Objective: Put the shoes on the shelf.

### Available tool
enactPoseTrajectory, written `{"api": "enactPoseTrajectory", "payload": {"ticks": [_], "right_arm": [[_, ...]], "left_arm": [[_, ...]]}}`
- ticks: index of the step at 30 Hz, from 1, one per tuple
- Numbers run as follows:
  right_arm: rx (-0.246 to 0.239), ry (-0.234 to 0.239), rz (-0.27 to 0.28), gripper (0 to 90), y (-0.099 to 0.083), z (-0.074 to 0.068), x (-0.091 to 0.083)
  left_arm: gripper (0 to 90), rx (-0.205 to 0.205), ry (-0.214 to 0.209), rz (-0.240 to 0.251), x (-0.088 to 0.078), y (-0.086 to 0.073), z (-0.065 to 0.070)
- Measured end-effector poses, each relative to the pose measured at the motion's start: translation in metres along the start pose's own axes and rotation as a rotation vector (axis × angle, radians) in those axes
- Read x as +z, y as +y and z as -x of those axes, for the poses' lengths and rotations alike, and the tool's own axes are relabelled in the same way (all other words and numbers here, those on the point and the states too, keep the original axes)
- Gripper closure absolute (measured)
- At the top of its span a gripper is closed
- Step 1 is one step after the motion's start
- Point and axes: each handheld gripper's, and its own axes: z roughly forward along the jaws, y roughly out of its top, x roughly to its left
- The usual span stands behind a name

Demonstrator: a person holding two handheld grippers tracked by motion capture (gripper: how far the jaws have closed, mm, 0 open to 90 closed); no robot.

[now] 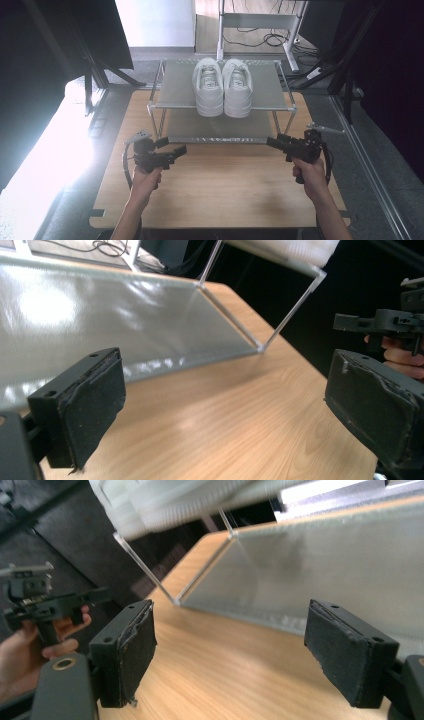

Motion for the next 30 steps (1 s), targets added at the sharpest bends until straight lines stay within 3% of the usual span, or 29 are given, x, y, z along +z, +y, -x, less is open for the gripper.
{"api": "enactPoseTrajectory", "payload": {"ticks": [12,15,19,24,27,30], "right_arm": [[-0.134,-0.092,-0.139,14.1,-0.050,0.007,0.007],[-0.159,-0.134,-0.168,12.1,-0.062,0.011,0.009],[-0.174,-0.202,-0.218,2.4,-0.076,0.017,0.013],[-0.242,-0.279,-0.273,0.4,-0.093,0.023,0.017],[-0.306,-0.320,-0.331,0.4,-0.106,0.026,0.022],[-0.365,-0.333,-0.400,0.0,-0.119,0.026,0.027]], "left_arm": [[0.1,0.017,0.074,-0.094,-0.002,-0.057,-0.008],[0.0,0.026,0.104,-0.119,-0.001,-0.070,-0.009],[0.0,0.044,0.135,-0.175,0.004,-0.087,-0.011],[0.0,0.101,0.219,-0.274,0.014,-0.103,-0.008],[0.0,0.174,0.266,-0.292,0.019,-0.104,-0.001],[0.0,0.222,0.306,-0.359,0.027,-0.107,0.004]]}}
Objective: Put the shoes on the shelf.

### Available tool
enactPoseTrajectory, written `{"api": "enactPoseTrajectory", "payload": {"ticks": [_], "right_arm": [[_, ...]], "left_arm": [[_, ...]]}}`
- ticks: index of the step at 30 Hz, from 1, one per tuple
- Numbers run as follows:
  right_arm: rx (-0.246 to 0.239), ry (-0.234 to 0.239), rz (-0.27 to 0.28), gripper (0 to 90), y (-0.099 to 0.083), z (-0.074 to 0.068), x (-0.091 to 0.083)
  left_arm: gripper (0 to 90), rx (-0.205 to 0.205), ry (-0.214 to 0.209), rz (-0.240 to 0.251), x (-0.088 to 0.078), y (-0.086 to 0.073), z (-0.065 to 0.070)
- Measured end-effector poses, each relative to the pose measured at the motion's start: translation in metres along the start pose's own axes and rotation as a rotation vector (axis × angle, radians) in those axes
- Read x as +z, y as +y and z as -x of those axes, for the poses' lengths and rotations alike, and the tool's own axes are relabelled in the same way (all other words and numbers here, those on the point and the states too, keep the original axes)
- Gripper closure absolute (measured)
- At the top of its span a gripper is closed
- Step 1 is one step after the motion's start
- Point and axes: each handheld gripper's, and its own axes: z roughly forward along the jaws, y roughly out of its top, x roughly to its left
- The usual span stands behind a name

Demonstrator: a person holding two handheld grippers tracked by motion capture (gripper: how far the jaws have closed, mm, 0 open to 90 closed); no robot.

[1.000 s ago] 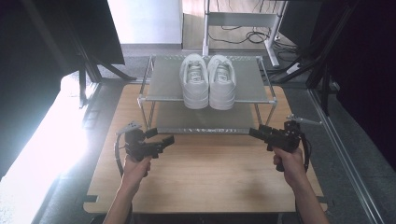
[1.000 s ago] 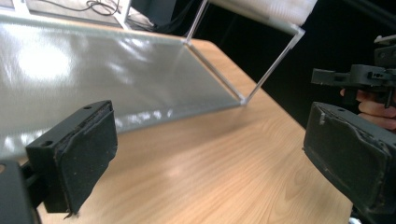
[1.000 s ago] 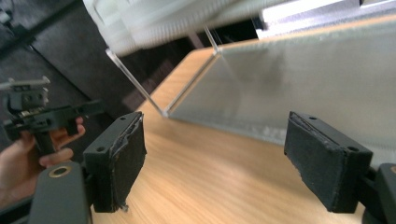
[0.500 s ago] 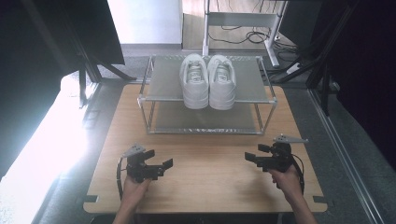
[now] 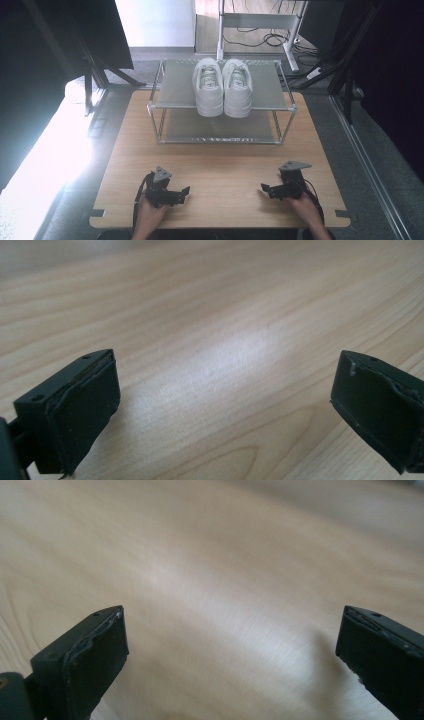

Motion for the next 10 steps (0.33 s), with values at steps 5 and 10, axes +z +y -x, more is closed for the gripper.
{"api": "enactPoseTrajectory", "payload": {"ticks": [5,10], "right_arm": [[-0.034,-0.044,0.024,0.0,-0.0045,-0.0070,0.0024],[-0.033,-0.044,0.029,0.0,-0.0050,-0.0069,0.0025]], "left_arm": [[0.0,0.051,0.068,-0.063,0.0074,0.0029,0.0095],[0.0,0.048,0.070,-0.064,0.0075,0.0029,0.0097]]}}
